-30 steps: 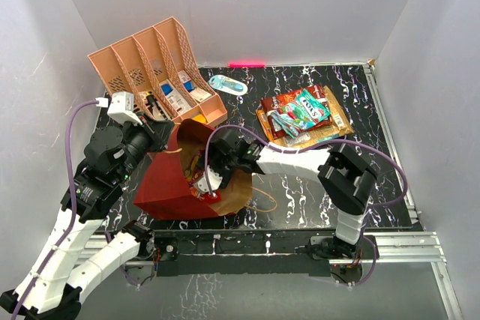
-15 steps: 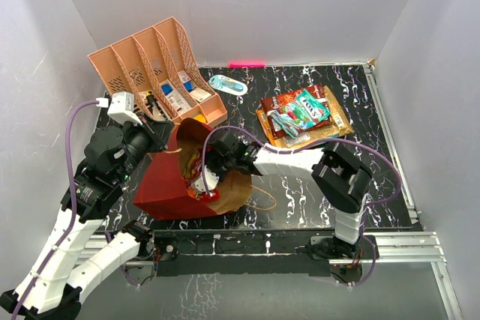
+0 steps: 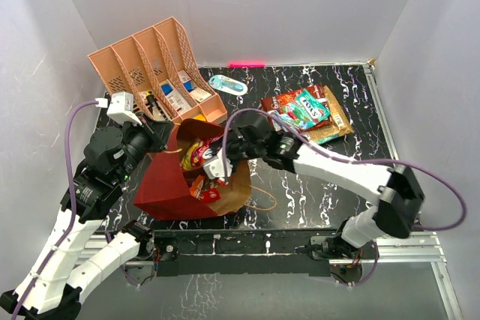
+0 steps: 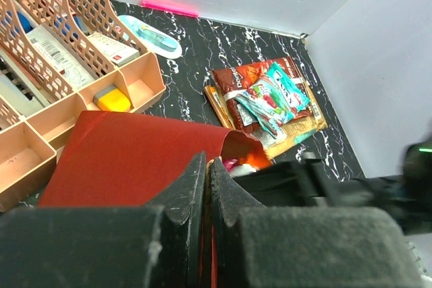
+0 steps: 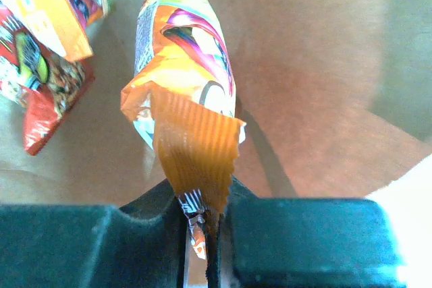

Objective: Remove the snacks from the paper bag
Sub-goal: Take out the snack from the paper bag, then place the snack at the center of the board.

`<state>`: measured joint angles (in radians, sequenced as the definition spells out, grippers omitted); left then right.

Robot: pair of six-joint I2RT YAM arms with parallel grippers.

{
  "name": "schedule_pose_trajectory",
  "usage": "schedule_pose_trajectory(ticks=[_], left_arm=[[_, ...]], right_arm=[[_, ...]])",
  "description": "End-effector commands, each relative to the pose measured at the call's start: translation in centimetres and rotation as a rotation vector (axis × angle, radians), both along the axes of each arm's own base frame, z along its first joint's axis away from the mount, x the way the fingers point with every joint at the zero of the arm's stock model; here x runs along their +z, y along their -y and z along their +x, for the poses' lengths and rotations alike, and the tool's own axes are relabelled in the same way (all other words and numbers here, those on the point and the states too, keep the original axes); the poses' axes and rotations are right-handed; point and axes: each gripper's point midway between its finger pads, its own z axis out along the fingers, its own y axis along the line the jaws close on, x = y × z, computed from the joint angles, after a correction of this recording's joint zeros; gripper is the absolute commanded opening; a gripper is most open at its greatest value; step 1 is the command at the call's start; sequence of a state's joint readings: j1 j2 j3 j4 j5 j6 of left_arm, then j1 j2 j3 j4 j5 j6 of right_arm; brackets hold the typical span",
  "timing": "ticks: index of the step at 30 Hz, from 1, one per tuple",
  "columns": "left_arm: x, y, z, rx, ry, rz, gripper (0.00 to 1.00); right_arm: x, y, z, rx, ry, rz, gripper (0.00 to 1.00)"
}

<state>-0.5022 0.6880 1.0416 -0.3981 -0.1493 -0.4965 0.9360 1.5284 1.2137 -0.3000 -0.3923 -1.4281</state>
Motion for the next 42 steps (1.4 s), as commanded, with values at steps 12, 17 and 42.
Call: schedule_pose_trajectory(ticks=[12, 17, 42], left_arm=[[1.0, -0.5, 0.0, 0.027, 0.026, -0.012, 0.0], [0.5, -0.4, 0.3, 0.029, 0.015, -0.007, 0.0], [1.4, -0.7, -0.1, 0.029, 0.037, -0.01, 0.0]], right_arm=[[16.6, 13.5, -8.2, -0.606, -0.895, 0.824, 0.08], [15.6, 20.7, -5.1, -1.021, -0.957, 1.165, 0.08], [3.1, 31.1, 19.0, -2.131, 0.125, 0.437, 0.08]])
